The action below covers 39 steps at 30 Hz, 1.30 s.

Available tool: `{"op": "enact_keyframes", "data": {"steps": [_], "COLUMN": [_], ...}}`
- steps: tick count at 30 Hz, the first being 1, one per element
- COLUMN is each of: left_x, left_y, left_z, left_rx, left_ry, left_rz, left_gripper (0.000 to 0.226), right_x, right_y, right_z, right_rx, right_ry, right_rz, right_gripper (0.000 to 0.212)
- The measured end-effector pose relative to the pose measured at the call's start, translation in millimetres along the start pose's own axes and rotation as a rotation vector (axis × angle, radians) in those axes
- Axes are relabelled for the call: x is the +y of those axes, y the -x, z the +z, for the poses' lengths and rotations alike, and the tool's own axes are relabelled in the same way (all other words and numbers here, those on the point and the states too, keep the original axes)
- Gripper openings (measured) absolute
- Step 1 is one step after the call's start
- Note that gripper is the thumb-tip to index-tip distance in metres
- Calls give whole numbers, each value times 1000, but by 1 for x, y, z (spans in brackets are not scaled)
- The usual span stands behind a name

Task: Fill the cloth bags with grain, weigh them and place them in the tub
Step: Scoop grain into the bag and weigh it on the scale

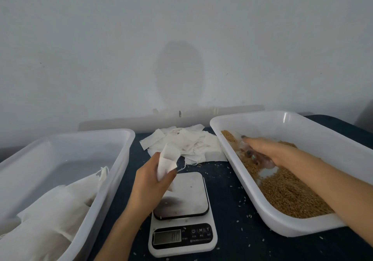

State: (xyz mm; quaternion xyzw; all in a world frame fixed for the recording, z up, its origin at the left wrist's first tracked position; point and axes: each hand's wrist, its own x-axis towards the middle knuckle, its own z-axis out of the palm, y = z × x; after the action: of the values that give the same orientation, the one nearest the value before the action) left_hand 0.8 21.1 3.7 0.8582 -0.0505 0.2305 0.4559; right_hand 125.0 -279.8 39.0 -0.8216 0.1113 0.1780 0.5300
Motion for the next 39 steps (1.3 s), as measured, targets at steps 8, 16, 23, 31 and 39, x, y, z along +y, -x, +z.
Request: {"op": "enact_keyframes", "data": {"steps": [8, 16, 23, 31, 39], "left_x": [5, 1, -3, -9, -10], "left_y": [1, 2, -2, -4, -4], "left_z": [3, 1, -5, -8, 0], "left_rx": [-43, -127, -160, -175, -282], "left_ry": [178, 28, 75, 164, 29], "left_rz": [-66, -47, -105, -132, -64], "left_gripper": [13, 16, 19, 17, 27], "right_x": [-20, -51, -66, -78, -100], "right_y": [17, 51, 75, 85, 100], "right_z": [-26, -10, 8, -9, 1], "right_rx": [-54, -260, -484, -465, -482], "right_ry": [44, 405, 448, 630, 856], "right_rz": [-150, -469, -618, -613, -559], "right_gripper": [27, 24, 57, 49, 48]}}
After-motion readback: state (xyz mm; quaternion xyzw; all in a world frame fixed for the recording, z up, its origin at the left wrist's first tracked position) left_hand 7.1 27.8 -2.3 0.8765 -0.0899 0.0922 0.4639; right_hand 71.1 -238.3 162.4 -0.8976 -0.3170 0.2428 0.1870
